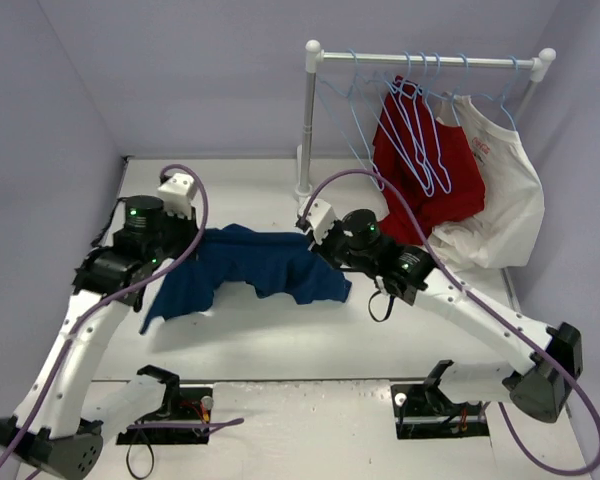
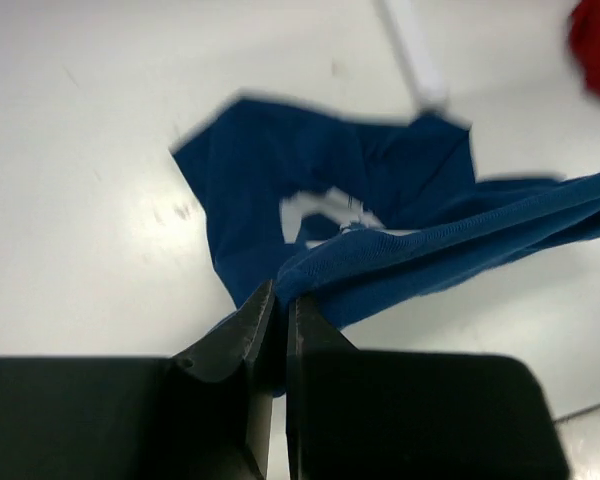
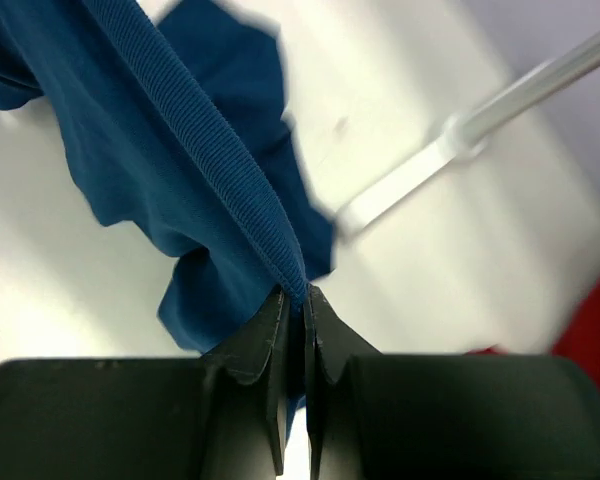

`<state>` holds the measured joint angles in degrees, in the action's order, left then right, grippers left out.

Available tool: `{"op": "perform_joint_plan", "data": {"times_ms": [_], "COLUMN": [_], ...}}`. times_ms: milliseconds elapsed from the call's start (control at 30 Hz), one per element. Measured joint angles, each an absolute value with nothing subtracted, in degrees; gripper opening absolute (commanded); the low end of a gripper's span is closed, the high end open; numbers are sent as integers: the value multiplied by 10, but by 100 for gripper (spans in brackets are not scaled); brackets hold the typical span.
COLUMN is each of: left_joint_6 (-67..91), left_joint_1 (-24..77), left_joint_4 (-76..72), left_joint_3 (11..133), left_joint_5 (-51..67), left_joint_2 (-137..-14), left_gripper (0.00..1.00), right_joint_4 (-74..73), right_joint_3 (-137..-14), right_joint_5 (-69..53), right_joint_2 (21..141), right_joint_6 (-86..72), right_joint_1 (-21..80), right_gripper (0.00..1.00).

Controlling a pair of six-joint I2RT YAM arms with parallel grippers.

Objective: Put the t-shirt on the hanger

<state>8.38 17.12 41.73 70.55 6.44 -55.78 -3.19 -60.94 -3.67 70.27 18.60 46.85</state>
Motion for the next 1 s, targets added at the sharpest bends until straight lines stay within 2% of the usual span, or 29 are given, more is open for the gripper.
{"op": "perform_joint_plan", "data": {"times_ms": [133, 233, 333, 467, 633, 767, 1000], "left_joint_6": [96, 90, 70, 34, 0, -11, 39], "left_joint_1": [171, 170, 166, 155, 154, 156, 156], "left_joint_4": [398, 386, 390, 386, 361, 338, 322], "left_joint_3": [615, 610, 669, 812, 873, 821, 591], "left_joint_5": [67, 57, 39, 15, 21, 36, 62], "left_joint_2": [-579, -610, -664, -724, -684, -620, -558], "left_gripper": [0, 0, 0, 0, 0, 0, 0], "right_joint_4": [-39, -41, -49, -51, -26, -15, -13], "right_joint_3": [-578, -588, -641, -760, -829, -783, -606], "right_joint_5": [-39, -20, 29, 113, 134, 101, 39], "right_joint_2": [746, 783, 820, 848, 816, 770, 769], "right_joint_6": [164, 167, 190, 231, 250, 236, 176], "right_joint_1": [468, 468, 468, 468, 471, 479, 482], "right_gripper": [0, 0, 0, 0, 0, 0, 0]}}
